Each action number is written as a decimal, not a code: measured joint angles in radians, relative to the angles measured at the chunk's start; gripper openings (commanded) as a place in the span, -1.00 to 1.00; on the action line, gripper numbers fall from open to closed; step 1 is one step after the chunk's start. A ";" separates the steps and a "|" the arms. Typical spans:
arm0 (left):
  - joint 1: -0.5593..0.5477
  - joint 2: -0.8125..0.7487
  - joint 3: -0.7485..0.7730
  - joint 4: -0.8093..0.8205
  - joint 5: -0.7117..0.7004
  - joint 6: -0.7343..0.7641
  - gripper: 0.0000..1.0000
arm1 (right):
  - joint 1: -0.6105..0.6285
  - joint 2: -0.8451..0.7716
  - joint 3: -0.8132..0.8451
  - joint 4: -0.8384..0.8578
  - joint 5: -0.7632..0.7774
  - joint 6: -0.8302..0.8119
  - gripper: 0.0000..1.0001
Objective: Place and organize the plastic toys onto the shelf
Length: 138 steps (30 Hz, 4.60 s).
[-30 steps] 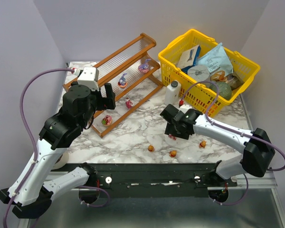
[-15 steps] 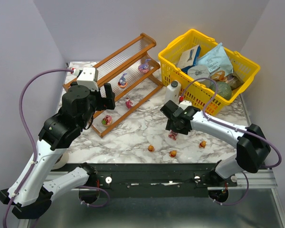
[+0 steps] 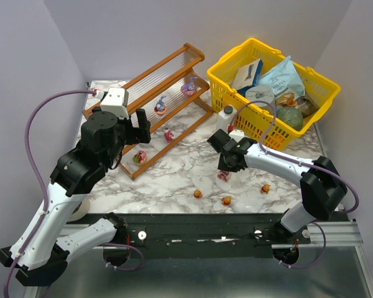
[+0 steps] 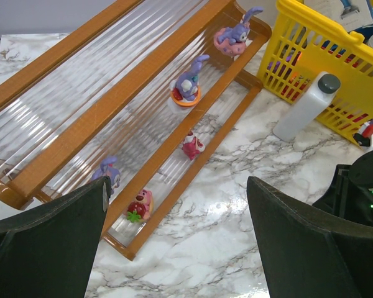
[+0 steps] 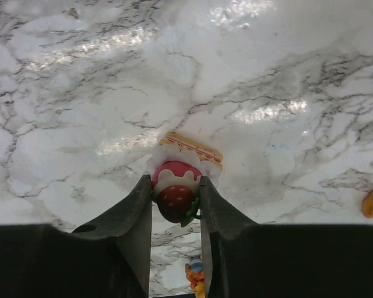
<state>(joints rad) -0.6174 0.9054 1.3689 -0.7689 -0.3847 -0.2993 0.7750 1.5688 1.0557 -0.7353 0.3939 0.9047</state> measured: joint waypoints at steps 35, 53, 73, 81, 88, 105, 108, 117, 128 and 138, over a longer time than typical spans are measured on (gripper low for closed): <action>0.002 -0.004 0.011 -0.026 -0.029 0.004 0.98 | -0.005 0.360 0.373 0.325 -0.388 -1.004 -0.31; 0.003 -0.004 0.011 -0.026 -0.031 0.008 0.98 | -0.005 0.185 0.150 0.599 -0.352 -0.832 0.56; 0.003 0.002 0.017 -0.041 -0.036 0.008 0.98 | -0.024 0.203 -0.061 1.031 -0.393 -0.747 0.27; 0.003 0.002 0.017 -0.041 -0.048 0.008 0.98 | -0.029 0.203 -0.100 1.033 -0.393 -0.747 0.35; 0.004 0.003 0.017 -0.041 -0.050 0.008 0.98 | -0.029 0.214 -0.101 1.034 -0.393 -0.748 0.19; 0.008 0.006 0.018 -0.042 -0.051 0.008 0.98 | -0.037 0.256 -0.075 1.031 -0.373 -0.728 -0.61; 0.008 0.006 0.019 -0.042 -0.051 0.008 0.98 | -0.040 0.256 -0.066 1.022 -0.357 -0.729 -0.62; 0.008 0.006 0.039 -0.047 -0.050 0.009 0.98 | -0.092 0.254 0.026 0.997 -0.354 -0.754 -0.59; 0.010 0.016 0.039 0.047 -0.051 0.027 0.98 | -0.158 0.315 0.243 0.988 -0.380 -0.869 -0.55; 0.010 0.006 -0.006 0.212 -0.060 0.050 0.98 | -0.201 0.453 0.352 0.980 -0.494 -0.920 -0.53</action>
<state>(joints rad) -0.6079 0.9112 1.3628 -0.5571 -0.4450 -0.2493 0.5735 2.0220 1.4082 0.2447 -0.0998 -0.0151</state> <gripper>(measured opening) 0.988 0.464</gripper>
